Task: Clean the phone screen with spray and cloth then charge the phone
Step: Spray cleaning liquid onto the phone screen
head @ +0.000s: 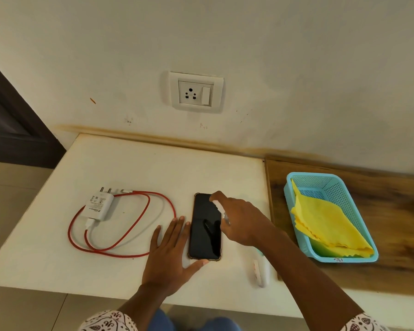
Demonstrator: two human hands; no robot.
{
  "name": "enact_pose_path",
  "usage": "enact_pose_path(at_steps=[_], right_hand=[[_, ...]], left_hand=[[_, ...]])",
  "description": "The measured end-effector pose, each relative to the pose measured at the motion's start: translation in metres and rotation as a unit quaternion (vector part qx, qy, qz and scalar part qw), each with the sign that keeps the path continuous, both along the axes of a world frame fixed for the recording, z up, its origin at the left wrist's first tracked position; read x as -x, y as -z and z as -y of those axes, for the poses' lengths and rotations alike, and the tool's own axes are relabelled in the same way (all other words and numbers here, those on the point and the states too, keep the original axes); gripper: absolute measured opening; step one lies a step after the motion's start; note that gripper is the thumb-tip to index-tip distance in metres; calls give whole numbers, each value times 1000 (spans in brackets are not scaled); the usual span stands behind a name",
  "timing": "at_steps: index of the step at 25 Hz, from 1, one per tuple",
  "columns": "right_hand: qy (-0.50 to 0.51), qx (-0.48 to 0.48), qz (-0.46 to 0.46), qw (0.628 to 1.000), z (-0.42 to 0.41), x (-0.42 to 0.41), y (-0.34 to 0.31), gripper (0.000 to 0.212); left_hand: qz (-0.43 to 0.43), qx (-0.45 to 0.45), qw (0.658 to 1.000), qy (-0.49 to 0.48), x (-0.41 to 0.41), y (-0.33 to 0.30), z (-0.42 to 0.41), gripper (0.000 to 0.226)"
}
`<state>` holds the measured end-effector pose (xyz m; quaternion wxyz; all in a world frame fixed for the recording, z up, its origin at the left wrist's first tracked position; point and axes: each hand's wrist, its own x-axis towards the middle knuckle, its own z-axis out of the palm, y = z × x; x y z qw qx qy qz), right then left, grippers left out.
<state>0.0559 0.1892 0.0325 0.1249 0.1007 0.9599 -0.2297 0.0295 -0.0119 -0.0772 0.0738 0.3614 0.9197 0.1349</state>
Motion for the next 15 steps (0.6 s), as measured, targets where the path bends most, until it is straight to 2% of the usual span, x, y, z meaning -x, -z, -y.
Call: enact_pose_path(at_steps=[6,15], right_hand=[[-10,-12,51,999,7,-8,9,62],[-12,-39,6,999,2,-18,4,58]], left_hand=[[2,-4,1000,6,0,1,1,92],[6,-11,1000,6,1,2,0,92]])
